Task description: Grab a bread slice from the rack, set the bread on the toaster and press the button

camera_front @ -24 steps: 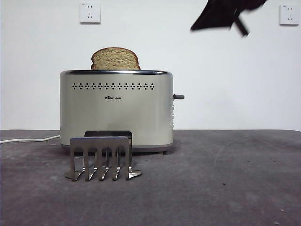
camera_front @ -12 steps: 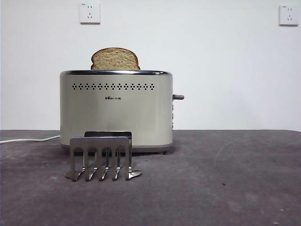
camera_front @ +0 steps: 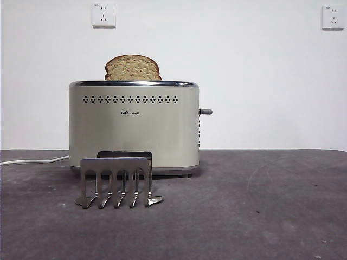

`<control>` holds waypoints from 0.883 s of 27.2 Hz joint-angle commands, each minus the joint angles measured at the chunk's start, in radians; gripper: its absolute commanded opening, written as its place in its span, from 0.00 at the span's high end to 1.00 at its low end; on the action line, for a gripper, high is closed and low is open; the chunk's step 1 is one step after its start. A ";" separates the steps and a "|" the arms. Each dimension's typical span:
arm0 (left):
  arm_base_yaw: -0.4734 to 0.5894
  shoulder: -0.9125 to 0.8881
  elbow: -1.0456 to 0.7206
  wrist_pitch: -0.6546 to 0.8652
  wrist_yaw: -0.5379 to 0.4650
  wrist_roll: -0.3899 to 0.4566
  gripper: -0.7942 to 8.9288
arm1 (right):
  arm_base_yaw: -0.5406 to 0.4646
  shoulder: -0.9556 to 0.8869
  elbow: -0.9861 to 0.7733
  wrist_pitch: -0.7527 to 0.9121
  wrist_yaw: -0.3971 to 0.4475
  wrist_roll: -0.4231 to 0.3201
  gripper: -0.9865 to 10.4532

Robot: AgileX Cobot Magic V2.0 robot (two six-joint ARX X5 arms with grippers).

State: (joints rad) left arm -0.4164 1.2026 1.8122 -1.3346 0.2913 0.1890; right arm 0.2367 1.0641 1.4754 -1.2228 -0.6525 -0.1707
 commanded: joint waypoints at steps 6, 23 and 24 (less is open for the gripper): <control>-0.003 -0.002 -0.004 -0.027 0.002 -0.003 0.93 | 0.002 0.002 -0.006 0.002 0.000 0.000 0.91; -0.003 -0.002 -0.004 -0.023 -0.002 -0.006 0.92 | 0.000 0.002 -0.006 0.003 0.005 -0.003 0.91; -0.003 -0.002 -0.004 -0.023 -0.002 -0.006 0.92 | 0.000 0.002 -0.006 0.003 0.005 -0.003 0.91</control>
State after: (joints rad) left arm -0.4164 1.2026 1.8122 -1.3346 0.2905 0.1886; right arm 0.2363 1.0645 1.4754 -1.2228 -0.6502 -0.1722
